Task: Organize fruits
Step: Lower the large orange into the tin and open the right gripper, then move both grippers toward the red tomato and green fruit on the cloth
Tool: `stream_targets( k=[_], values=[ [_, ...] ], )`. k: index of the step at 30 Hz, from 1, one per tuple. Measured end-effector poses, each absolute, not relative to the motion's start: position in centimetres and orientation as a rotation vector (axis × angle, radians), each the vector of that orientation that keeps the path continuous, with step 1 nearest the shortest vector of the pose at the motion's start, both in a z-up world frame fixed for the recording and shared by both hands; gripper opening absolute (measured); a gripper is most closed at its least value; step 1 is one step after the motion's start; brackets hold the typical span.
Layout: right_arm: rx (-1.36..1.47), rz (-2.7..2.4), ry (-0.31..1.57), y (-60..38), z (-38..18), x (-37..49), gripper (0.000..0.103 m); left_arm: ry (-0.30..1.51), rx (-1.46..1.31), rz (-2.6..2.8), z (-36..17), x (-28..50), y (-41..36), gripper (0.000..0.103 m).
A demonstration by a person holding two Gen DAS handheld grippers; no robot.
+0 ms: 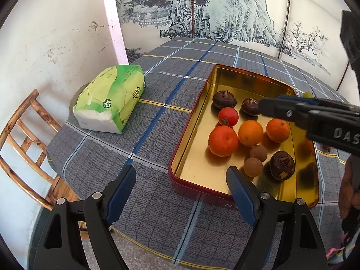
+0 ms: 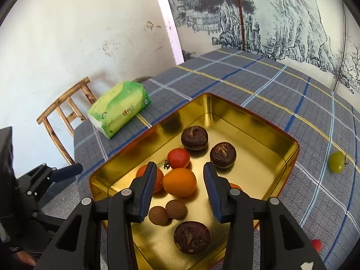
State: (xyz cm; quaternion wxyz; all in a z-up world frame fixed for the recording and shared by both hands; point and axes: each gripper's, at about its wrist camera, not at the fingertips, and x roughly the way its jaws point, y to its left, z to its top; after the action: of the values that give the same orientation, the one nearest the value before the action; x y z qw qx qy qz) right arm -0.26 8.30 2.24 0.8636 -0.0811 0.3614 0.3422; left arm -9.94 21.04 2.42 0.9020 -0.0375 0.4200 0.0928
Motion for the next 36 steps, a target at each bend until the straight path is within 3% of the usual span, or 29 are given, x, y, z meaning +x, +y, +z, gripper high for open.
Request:
stream_targets(
  k=[9,22,36],
  values=[
    [-0.105,0.723,0.684,5.5,4.3,-2.3,0.042,0.857,-0.068,0.193,2.7,-10.1,20.8,0.082],
    [-0.016,0.502,0.666,-7.6,2.7,-5.0,0.054,0.817,-0.008,0.154,4.8,-10.7,18.4,0.083],
    [0.130,0.133,0.718,-26.1,-2.3,-7.1,0.058,0.822,0.057,-0.338,8.1,-8.4,4.0,0.083]
  ],
)
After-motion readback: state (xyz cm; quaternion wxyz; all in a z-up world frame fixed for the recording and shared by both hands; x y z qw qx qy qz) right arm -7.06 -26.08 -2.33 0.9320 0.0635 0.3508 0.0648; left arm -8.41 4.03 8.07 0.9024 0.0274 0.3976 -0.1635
